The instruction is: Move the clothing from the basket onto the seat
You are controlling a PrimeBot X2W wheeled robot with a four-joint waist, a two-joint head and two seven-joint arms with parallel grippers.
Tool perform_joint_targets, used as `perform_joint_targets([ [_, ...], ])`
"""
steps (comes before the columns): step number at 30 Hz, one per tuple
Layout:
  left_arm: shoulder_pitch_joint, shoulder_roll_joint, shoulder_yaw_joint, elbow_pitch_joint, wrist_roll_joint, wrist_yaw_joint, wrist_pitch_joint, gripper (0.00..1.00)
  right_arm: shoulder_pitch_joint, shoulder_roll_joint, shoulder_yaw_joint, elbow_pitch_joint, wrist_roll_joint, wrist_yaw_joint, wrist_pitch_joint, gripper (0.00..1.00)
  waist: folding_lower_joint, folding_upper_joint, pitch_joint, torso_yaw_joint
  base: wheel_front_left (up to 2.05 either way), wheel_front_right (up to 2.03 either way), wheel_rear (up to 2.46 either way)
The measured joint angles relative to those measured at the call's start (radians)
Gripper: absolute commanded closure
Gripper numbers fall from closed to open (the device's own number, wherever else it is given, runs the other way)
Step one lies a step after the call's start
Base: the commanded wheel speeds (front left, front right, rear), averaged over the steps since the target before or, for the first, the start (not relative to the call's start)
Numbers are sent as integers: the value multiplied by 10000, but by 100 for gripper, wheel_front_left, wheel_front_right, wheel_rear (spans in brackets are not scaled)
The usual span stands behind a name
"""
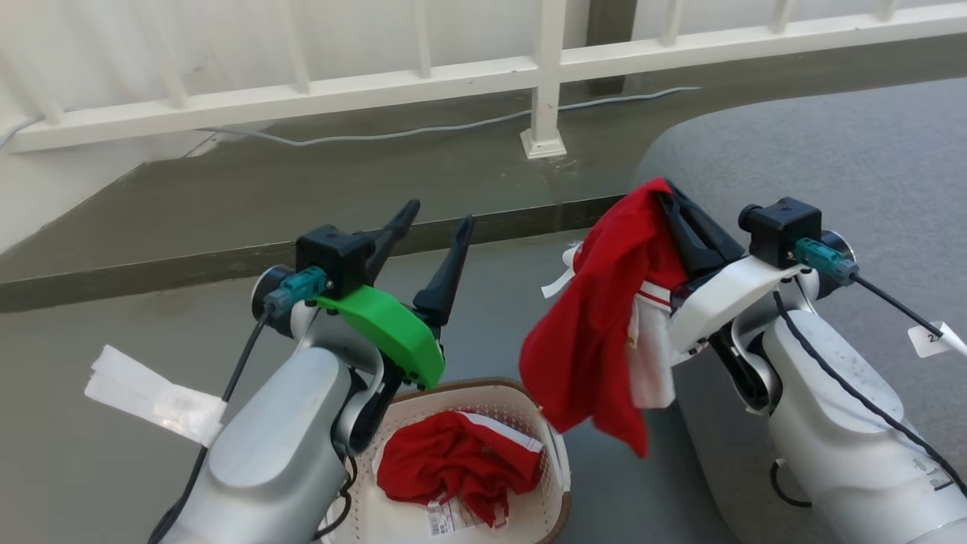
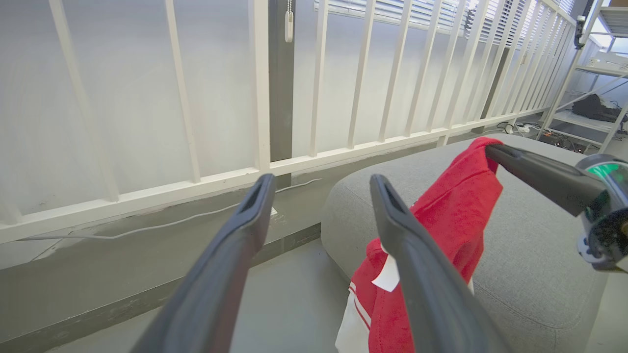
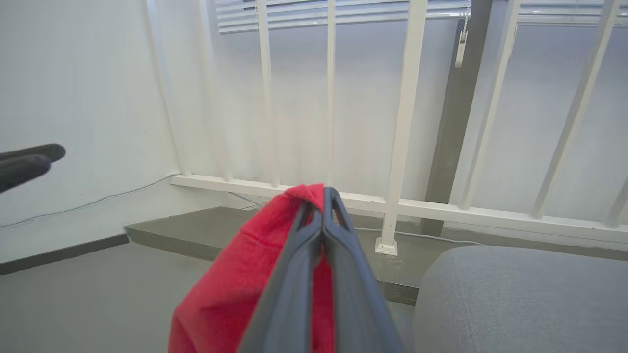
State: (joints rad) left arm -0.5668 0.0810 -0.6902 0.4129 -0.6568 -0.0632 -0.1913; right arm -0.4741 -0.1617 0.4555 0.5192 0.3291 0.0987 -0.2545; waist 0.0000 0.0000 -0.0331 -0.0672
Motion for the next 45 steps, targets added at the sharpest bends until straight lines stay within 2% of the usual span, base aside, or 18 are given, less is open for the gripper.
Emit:
perform_joint_targets([
  [12,420,65,-593,-339,130,-259,-138,0,-179,-232,-426,-717,-311,-46,0,100,0,0,73,-985,0,0,0],
  [24,825,113,-859,-685,224,-305,-299,0,-316,-585,-920,-1174,-451,-50,0,100,0,0,297,-2255,0,0,0],
  [35,1139,355,-886,-989,506,-305,-385,0,-312,-750,-1530,-1586,-477,-203,0,100,0,0,626,-3475,0,0,0],
  [45,1170,376,-1198,-1427,723,-305,-366,0,-287,-991,-2109,-1960,-474,-215,0,100,0,0,1216,-3946,0,0,0],
])
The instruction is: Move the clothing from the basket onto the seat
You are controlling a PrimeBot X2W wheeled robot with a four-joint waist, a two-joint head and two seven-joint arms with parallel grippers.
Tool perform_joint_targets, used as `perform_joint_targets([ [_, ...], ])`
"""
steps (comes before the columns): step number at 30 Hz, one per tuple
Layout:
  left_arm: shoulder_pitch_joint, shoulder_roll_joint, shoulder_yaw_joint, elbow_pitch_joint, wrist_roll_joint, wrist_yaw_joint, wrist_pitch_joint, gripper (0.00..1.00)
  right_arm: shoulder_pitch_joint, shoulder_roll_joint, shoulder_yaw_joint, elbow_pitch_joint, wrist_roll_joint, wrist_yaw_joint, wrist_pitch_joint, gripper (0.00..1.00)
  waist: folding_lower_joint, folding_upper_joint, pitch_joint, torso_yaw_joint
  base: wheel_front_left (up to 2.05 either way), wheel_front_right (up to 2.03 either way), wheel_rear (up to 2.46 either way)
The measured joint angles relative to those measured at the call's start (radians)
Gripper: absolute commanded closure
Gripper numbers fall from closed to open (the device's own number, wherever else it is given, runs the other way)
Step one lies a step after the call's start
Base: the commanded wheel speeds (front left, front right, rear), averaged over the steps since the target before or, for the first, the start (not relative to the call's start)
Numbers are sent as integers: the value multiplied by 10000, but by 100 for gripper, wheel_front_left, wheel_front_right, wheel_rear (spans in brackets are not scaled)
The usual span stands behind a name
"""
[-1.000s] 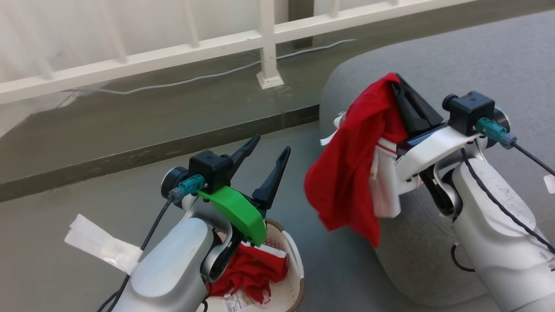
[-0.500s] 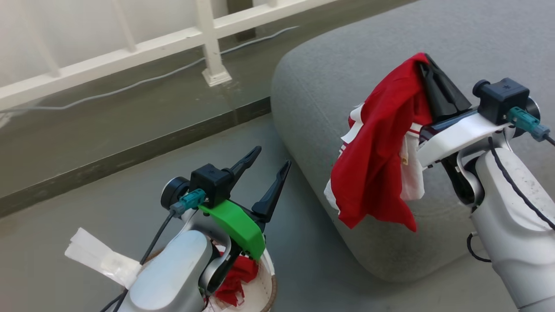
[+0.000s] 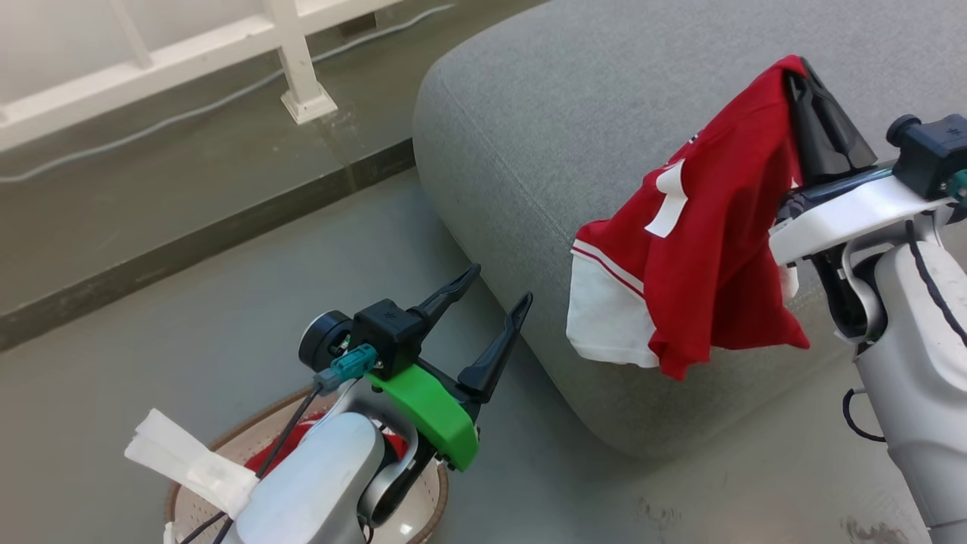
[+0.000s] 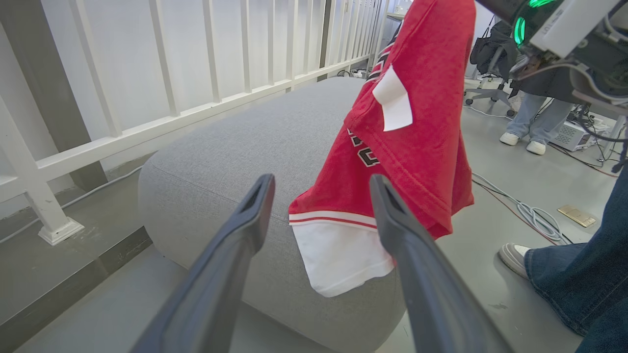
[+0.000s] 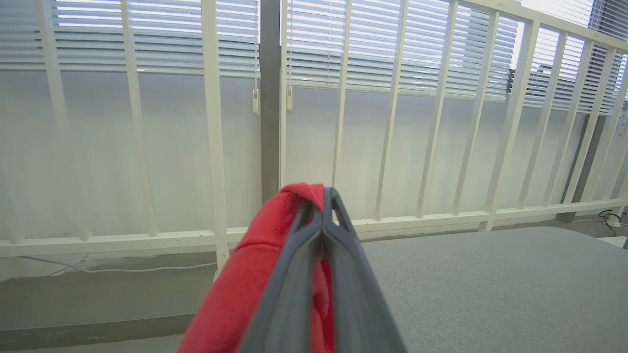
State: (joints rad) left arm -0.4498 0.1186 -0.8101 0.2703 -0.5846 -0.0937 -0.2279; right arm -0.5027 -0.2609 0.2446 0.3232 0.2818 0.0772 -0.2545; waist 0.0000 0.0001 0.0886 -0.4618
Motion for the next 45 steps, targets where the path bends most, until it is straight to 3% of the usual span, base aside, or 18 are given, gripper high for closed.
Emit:
perform_joint_targets([
  [9,-144,150,-29,-443,151,31,378,0,-308,-303,-301,73,42,17,0,100,0,0,877,119,0,0,0],
  [24,-1148,550,-40,-1342,639,75,1007,0,-4155,-1218,-1287,458,92,-13,339,100,1,0,2751,1068,0,0,0],
  [32,-1832,548,-211,-1852,970,46,1147,0,-5869,-1988,-2025,796,257,-278,771,100,2,0,3733,1916,0,0,0],
  [45,-2178,853,-98,-2272,1143,12,1350,0,-6643,-2489,-2311,1868,100,-748,1062,100,1,0,5083,3001,0,0,0],
])
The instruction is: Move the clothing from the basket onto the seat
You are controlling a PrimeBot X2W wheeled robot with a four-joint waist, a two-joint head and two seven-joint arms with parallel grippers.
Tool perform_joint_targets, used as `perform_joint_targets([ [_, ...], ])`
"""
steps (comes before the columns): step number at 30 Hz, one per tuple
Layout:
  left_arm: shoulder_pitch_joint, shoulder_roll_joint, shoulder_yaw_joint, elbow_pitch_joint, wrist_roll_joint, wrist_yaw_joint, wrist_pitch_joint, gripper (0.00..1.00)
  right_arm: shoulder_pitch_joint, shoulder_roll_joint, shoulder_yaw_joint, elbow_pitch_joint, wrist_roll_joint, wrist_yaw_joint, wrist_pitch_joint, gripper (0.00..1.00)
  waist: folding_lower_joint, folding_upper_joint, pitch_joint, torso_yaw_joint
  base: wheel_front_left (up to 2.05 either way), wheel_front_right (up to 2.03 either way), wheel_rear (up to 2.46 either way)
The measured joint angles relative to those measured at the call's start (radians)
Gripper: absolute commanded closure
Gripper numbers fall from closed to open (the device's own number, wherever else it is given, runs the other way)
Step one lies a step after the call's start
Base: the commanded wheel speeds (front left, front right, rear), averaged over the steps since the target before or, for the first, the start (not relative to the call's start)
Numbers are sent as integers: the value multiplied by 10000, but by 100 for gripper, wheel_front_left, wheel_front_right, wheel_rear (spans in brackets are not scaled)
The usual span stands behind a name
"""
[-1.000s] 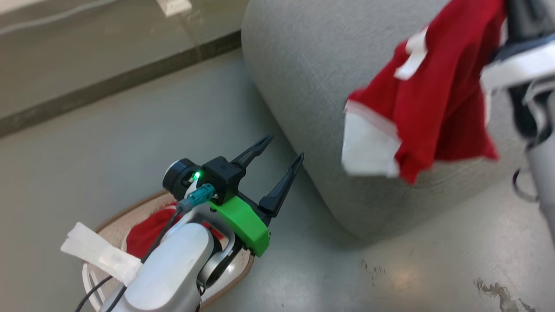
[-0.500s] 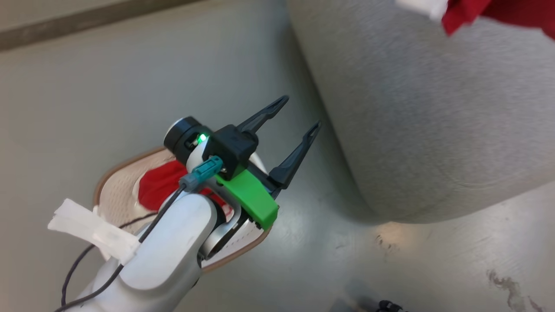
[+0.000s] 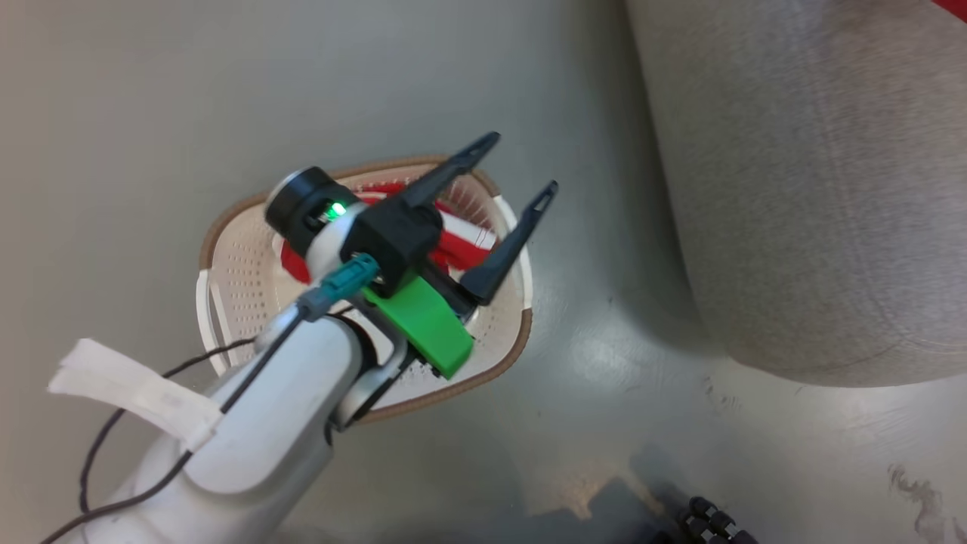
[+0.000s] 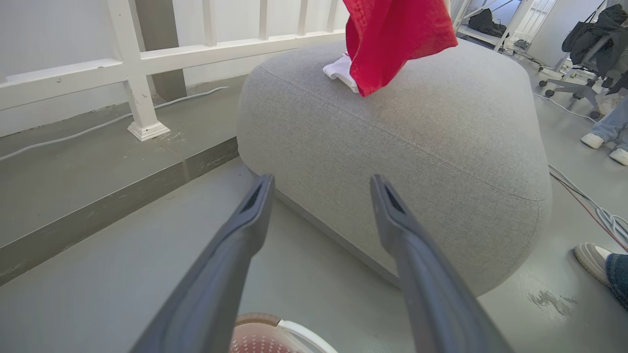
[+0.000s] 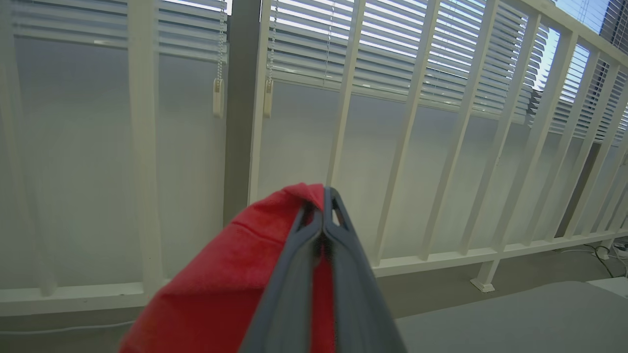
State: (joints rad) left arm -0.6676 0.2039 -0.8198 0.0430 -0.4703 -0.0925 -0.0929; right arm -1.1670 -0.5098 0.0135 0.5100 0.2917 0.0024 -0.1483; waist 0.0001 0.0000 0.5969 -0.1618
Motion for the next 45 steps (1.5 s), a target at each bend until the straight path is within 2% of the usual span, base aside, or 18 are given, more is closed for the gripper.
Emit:
perform_joint_targets([
  [12,-96,426,134,-203,75,2,182,0,127,-12,-537,1557,36,-646,-150,100,0,0,886,85,0,0,0],
  [25,-95,658,113,-412,75,2,397,0,896,174,-813,3022,230,-748,-422,100,-1,1,1157,-206,0,0,0],
  [36,-93,752,123,-504,73,2,497,0,1210,694,-769,3705,267,-748,-633,100,-1,1,1231,-312,0,0,0],
  [38,-93,773,132,-512,73,4,499,0,1211,709,-769,3728,267,-748,-662,78,-1,0,1240,-336,0,0,0],
  [40,-93,809,146,-518,73,6,566,0,1210,702,-767,3733,265,-744,-727,52,-1,1,1245,-366,0,0,0],
  [41,-92,834,151,-518,73,10,570,0,1210,704,-763,3741,265,-742,-731,20,-1,0,1247,-384,0,0,0],
  [42,-91,878,169,-520,73,17,570,0,1209,717,-744,3749,265,-734,-790,0,-1,0,1246,-408,0,0,0],
  [45,-87,974,232,-522,73,21,568,0,1207,775,-683,3774,263,-715,-844,0,-1,0,1232,-518,0,0,0],
])
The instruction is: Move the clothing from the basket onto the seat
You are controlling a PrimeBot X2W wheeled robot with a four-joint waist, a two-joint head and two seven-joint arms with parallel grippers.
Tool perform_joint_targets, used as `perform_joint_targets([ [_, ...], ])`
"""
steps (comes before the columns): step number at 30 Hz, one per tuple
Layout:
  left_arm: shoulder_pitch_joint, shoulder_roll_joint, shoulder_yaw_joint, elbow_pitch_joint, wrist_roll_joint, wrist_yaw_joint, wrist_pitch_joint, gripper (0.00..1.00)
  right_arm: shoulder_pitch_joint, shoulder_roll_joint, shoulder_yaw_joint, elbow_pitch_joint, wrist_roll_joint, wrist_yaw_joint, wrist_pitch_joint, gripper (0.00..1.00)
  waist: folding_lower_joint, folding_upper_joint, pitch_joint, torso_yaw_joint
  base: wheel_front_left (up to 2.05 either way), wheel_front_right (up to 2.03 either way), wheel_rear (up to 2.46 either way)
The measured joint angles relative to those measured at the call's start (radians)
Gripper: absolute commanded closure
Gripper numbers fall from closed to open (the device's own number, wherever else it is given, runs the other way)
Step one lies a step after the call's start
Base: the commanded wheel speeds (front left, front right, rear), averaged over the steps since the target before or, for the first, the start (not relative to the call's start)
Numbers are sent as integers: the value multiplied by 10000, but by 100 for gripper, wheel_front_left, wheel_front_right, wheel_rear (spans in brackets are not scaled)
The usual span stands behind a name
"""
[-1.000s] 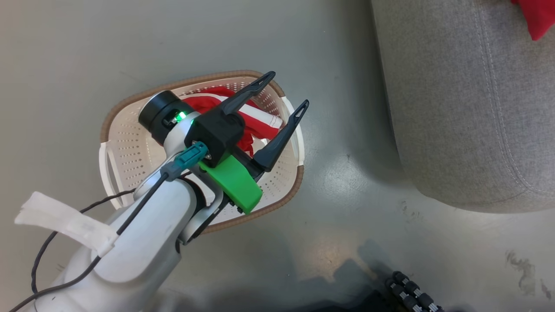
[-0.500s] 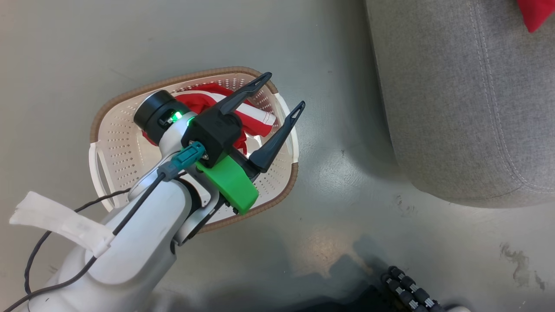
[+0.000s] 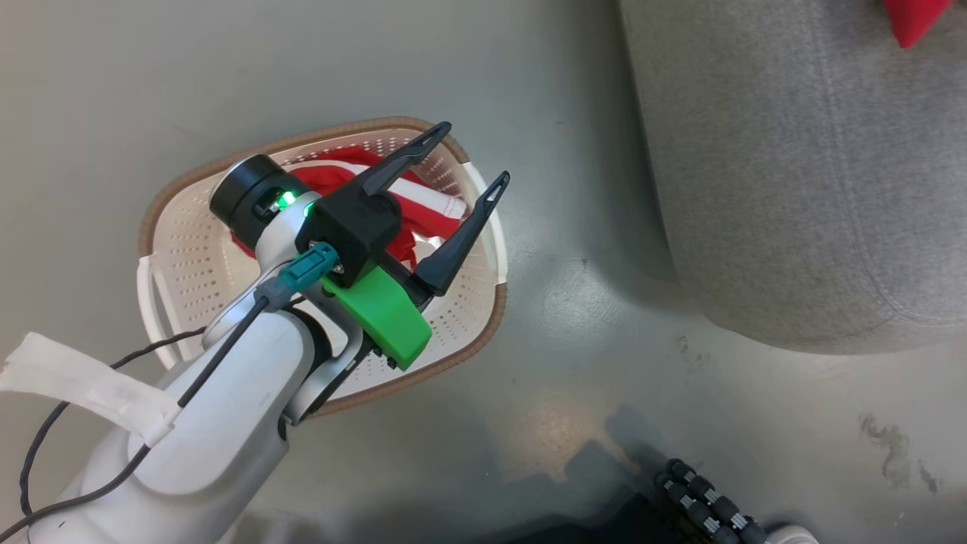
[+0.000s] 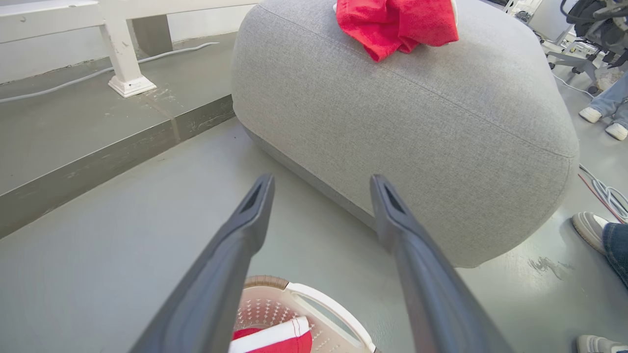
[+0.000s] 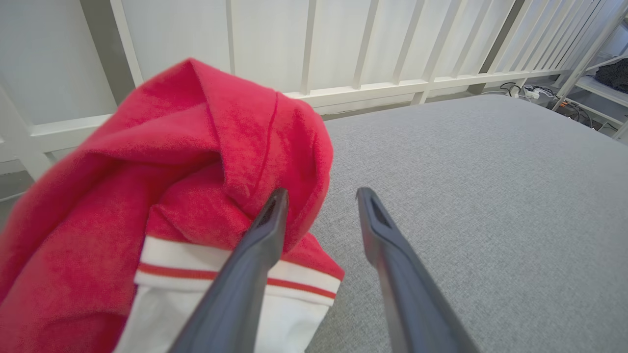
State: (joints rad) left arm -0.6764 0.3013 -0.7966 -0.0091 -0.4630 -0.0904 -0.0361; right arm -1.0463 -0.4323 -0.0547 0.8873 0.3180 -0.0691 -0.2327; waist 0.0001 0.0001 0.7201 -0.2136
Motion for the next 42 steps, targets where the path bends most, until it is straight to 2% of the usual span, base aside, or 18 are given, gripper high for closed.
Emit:
perform_joint_targets([
  [18,343,221,272,265,-180,104,-328,0,637,222,-21,222,0,460,-180,0,-1,0,-586,-1001,0,0,0],
  [24,493,226,564,604,-351,115,-836,0,749,219,111,-525,-176,755,-194,0,-1,0,-1098,-1173,0,0,0],
  [29,821,109,836,965,-690,209,-1260,0,934,324,433,-1118,-410,1064,-199,0,-1,0,-1647,-1186,0,0,0],
  [34,1193,-19,1137,1356,-922,334,-1685,0,1352,750,779,-1555,-696,1310,-207,0,-1,0,-2251,-1061,0,0,0],
  [42,1955,-54,1747,1977,-1398,660,-1952,0,2292,1438,1195,-2034,-815,1484,-219,0,-1,0,-3250,-617,0,0,0],
])
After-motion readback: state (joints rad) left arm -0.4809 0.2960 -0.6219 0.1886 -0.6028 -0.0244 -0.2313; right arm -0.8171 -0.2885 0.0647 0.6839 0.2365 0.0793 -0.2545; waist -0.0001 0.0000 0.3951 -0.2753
